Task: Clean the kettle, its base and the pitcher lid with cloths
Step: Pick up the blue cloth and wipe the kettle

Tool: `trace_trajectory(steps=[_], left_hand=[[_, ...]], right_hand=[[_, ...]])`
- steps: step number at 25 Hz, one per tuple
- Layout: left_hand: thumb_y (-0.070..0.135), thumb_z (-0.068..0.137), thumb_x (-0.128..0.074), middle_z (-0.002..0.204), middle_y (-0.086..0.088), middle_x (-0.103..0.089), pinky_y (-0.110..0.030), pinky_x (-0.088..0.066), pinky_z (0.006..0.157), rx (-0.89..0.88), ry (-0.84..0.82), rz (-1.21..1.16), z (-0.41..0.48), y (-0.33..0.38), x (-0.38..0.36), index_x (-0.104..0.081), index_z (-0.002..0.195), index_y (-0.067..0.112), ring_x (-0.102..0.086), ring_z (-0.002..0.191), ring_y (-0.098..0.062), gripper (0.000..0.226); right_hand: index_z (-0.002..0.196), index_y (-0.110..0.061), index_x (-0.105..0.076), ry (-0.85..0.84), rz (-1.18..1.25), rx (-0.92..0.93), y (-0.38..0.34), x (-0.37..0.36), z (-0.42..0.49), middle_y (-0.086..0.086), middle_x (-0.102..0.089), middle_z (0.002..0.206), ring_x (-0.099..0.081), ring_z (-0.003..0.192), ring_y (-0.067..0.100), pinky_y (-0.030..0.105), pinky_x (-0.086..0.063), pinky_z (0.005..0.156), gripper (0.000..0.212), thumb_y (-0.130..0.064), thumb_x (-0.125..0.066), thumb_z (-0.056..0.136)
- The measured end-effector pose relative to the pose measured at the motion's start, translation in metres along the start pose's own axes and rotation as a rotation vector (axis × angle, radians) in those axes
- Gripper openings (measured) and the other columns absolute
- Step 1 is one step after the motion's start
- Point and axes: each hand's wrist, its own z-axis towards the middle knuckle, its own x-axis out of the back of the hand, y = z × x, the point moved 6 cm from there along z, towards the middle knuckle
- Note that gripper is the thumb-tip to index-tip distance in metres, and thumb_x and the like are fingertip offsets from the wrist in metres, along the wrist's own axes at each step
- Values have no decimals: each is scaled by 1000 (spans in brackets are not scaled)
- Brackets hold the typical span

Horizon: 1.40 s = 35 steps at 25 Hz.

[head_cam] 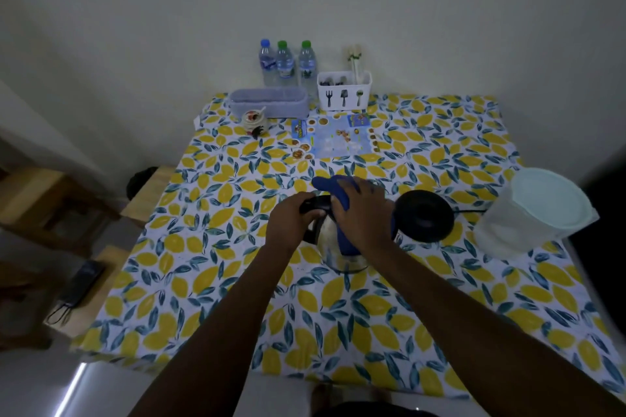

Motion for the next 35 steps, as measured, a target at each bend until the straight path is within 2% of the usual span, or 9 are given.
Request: trace_trajectory(steps=[5,10,13,17,21,26,29,33,35], left_hand=[[34,86,-69,110,-6,-73,-30,-48,83,9,-14,-30,6,-3,3,-67,116,20,-66,98,-25,34],[33,83,-72,118,-9,-70,-33,-47,91,47,-103,-26,8,-1,7,-63,123,15,-64,107,-26,44],[28,87,-69,118,-12,-67,-36,-45,86,43,-198,98,9,13,9,-59,122,13,-61,107,-30,40],[19,92,-58,138,-16,-51,-45,-41,103,-85,-451,182,11,55,-12,-41,139,11,-50,123,-34,50],[46,91,-56,158,-12,-26,-53,-26,115,-25,-498,293,18,55,-32,-15,151,14,-29,142,-32,80],[53,84,-62,159,-8,-26,-59,-22,114,6,-451,176,22,41,-37,-18,151,20,-25,144,-30,87],[57,81,-62,157,-7,-29,-60,-24,113,9,-433,159,25,34,-40,-21,150,22,-28,143,-29,87],[59,74,-60,150,-5,-42,-56,-35,107,-35,-421,119,27,35,-39,-30,146,24,-40,135,-28,86],[57,76,-62,151,-6,-40,-56,-35,107,-29,-419,124,29,35,-38,-29,147,23,-39,136,-28,86]], right_hand=[[133,-30,-52,99,-82,96,-12,6,-23,6,-45,147,-40,129,44,62,-41,90,47,-49,-44,91],[120,-19,-61,-295,138,-64,-2,7,46,11,-63,119,-56,107,37,51,-45,92,45,-48,-40,93],[128,-10,-56,-512,281,-145,5,11,64,18,-55,132,-56,111,34,44,-45,93,48,-45,-44,96],[132,-12,-54,-595,594,-300,32,6,67,16,-53,137,-59,105,31,41,-48,90,53,-47,-54,92],[132,-10,-53,-641,742,-340,63,-2,69,6,-56,121,-58,103,29,32,-47,78,55,-44,-60,90],[127,-8,-57,-632,1095,-523,107,-45,44,8,-61,125,-59,111,33,47,-48,93,45,-33,-64,90],[119,-11,-58,-602,1149,-526,109,-57,23,7,-67,104,-64,92,25,34,-52,75,32,-33,-53,96],[98,-11,-62,-336,1489,-730,102,-75,0,0,-68,62,-62,58,16,24,-49,51,22,-28,-48,98],[105,-11,-63,-167,1626,-724,94,-81,-19,3,-73,80,-68,72,16,29,-55,64,28,-30,-43,100]])
